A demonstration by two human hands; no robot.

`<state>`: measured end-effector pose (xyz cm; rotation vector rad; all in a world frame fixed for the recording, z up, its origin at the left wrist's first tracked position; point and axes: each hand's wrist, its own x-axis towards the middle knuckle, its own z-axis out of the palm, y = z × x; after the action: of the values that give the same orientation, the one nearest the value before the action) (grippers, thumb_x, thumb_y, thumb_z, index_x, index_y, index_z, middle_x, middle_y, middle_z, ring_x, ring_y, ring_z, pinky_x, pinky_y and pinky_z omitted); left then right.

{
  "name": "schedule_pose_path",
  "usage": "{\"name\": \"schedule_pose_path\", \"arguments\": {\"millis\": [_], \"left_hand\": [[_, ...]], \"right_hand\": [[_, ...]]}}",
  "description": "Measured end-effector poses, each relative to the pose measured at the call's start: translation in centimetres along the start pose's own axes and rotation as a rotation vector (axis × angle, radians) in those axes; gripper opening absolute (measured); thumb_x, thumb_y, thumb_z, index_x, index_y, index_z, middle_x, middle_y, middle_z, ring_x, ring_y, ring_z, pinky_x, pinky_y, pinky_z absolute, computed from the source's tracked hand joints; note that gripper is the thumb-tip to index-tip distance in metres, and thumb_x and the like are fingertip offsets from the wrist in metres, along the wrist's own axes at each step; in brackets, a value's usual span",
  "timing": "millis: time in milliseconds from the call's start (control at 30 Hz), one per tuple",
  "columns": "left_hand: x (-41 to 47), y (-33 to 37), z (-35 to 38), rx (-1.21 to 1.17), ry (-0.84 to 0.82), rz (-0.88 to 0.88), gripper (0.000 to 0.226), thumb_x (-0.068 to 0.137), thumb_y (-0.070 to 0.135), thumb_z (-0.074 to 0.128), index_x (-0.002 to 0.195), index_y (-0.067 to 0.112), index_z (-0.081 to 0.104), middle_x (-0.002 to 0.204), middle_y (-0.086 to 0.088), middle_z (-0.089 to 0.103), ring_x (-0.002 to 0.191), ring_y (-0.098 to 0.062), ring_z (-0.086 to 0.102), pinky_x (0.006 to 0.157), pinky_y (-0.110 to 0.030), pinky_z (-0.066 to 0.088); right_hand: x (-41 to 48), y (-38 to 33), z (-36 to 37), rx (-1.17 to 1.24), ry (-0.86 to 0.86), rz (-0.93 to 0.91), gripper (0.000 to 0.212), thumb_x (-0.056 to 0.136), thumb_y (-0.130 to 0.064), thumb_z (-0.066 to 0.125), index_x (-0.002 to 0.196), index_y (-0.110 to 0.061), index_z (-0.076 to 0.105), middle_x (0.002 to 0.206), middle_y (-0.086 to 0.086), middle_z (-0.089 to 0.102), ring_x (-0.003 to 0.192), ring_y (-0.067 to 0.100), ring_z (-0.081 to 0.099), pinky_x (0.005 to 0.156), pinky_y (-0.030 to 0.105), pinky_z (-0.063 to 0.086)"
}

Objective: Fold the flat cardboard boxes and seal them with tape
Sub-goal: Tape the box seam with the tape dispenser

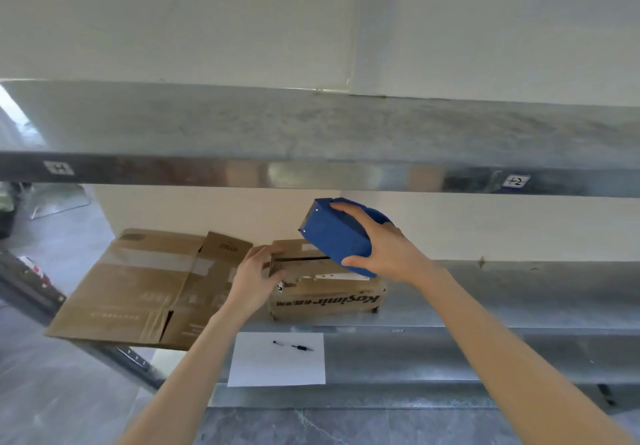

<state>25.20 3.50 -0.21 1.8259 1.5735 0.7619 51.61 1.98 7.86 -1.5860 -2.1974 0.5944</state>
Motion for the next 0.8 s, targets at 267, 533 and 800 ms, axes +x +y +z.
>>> {"name": "schedule_pose_path", "arguments": {"millis": [267, 533, 800], "left_hand": [[0.6, 0.0, -0.1, -0.156, -0.062, 0.072, 0.035, 0.088, 0.013, 0.072, 0.123, 0.017, 0.064, 0.130, 0.003, 0.052, 0.121, -0.017, 0.052, 0.102, -0.030, 0.040], [2.1, 0.9, -4.9, -0.399, -0.065, 0.085, 0.034, 0.095, 0.007, 0.061, 0.121, 0.029, 0.064, 0.122, 0.018, 0.063, 0.115, 0.002, 0.057, 0.085, -0.005, 0.043], [1.7, 2.6, -5.1, -0.406, -0.217, 0.232, 0.044, 0.094, -0.010, 0.049, 0.130, 0.011, 0.062, 0.123, 0.006, 0.067, 0.112, 0.003, 0.061, 0.089, -0.012, 0.046]], "right_hand": [[-0.1, -2.1, 2.3, -0.229, -0.011, -0.014, 0.086, 0.083, -0.051, 0.062, 0.140, -0.067, 0.001, 0.073, -0.019, 0.050, 0.062, 0.000, 0.047, 0.056, 0.018, 0.032], [0.0, -3.0, 1.8, -0.285, -0.055, -0.116, 0.090, 0.088, -0.046, 0.067, 0.138, -0.067, -0.004, 0.108, -0.008, 0.064, 0.081, 0.019, 0.062, 0.070, 0.032, 0.049], [-0.3, -3.0, 1.8, -0.317, -0.081, -0.163, 0.093, 0.089, -0.045, 0.067, 0.139, -0.070, -0.007, 0.123, -0.007, 0.062, 0.093, 0.021, 0.061, 0.082, 0.036, 0.048]]}}
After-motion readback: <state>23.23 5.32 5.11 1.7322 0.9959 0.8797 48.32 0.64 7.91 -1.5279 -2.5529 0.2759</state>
